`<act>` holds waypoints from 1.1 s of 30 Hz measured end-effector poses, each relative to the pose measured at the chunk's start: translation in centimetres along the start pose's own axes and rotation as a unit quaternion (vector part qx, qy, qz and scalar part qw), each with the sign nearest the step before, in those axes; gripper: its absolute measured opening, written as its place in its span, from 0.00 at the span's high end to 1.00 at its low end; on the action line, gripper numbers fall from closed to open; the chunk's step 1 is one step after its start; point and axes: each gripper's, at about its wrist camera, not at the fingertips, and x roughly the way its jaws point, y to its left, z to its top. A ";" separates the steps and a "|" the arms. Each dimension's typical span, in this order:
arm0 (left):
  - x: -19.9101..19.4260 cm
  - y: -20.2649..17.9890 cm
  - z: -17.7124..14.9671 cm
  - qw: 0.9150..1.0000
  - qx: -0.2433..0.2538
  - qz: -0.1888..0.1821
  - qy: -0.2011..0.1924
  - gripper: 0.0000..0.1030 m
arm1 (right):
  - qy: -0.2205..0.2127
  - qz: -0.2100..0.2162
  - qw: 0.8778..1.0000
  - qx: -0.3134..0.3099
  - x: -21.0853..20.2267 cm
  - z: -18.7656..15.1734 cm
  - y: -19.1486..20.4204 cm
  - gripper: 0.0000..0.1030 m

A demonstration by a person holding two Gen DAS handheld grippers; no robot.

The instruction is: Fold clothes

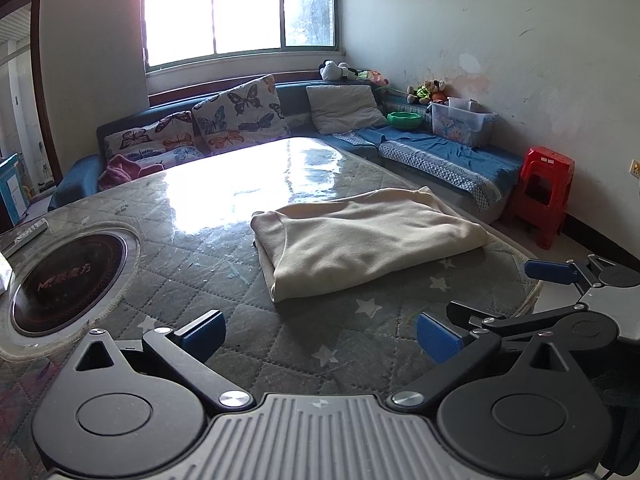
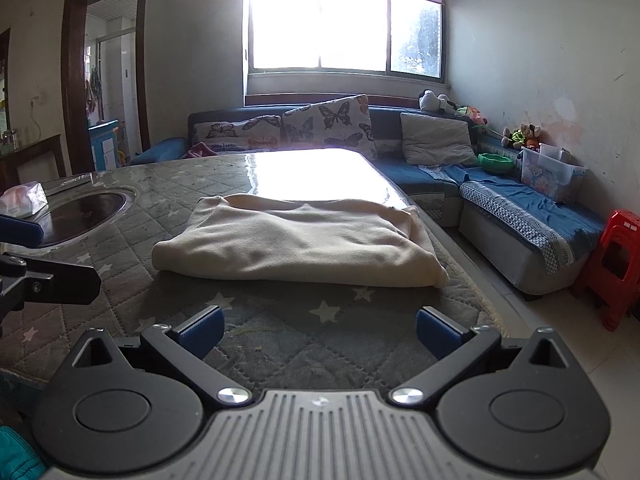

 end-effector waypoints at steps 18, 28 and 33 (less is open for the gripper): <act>-0.5 -1.1 0.0 1.000 0.018 0.003 -0.008 0.00 | -0.008 0.002 1.000 0.010 -0.4 0.0 -0.6 0.00; 0.4 -0.7 0.4 1.000 0.014 -0.001 0.003 0.00 | 0.002 0.003 1.000 0.013 0.6 0.3 -0.7 0.00; 1.5 -0.4 0.8 1.000 0.014 -0.004 0.016 0.00 | 0.015 0.002 1.000 0.018 1.6 0.4 -0.7 0.00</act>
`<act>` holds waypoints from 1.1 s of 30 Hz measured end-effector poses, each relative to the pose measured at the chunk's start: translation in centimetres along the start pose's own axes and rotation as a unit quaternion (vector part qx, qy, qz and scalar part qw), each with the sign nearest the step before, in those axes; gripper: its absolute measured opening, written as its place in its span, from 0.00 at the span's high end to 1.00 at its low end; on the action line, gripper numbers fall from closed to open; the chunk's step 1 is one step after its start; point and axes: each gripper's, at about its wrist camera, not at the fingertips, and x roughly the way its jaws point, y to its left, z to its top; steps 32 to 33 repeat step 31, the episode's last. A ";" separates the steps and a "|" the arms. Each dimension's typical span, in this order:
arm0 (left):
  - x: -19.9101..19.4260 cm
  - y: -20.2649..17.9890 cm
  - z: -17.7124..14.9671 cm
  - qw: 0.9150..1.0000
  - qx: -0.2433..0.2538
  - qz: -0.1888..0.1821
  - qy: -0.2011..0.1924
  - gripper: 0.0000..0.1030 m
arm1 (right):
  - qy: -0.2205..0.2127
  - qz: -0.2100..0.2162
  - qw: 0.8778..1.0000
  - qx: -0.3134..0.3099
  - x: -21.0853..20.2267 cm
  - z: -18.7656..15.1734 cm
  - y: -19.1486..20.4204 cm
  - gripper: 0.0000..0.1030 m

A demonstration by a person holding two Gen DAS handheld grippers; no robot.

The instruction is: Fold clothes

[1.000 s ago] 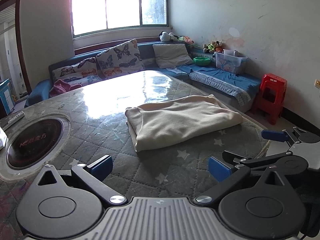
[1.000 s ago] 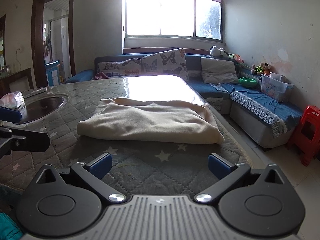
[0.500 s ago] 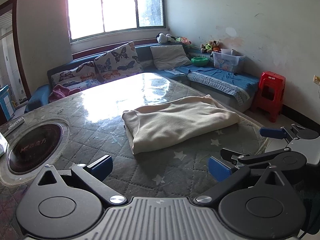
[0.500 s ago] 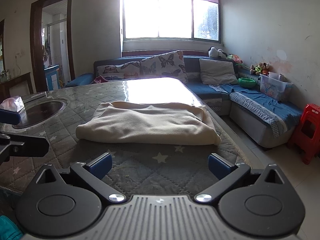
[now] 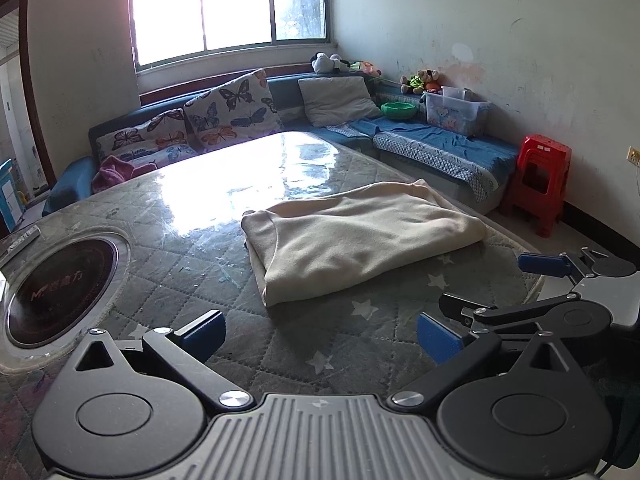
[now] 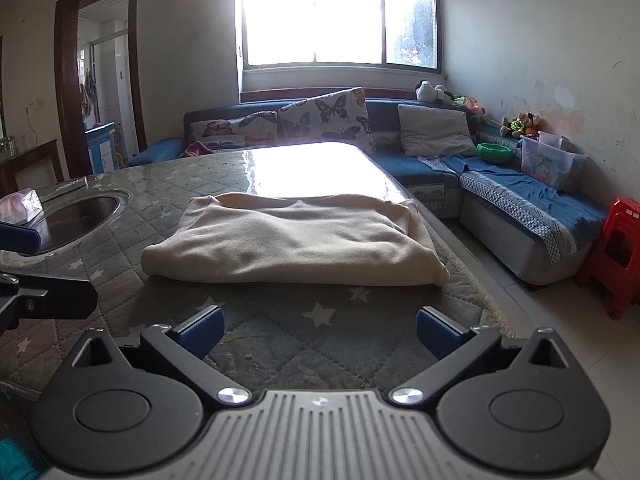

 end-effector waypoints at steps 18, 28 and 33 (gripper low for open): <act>4.2 1.2 1.8 0.999 0.002 -0.018 0.030 0.00 | 0.035 -0.013 0.999 0.011 3.8 1.3 -0.6 0.00; 6.1 2.0 2.6 0.999 -0.003 -0.021 0.042 0.00 | 0.047 -0.014 0.999 0.010 5.5 2.0 -0.6 0.00; 6.7 2.2 2.7 0.999 -0.003 -0.023 0.047 0.00 | 0.051 -0.012 0.999 0.011 6.0 2.2 -0.7 0.00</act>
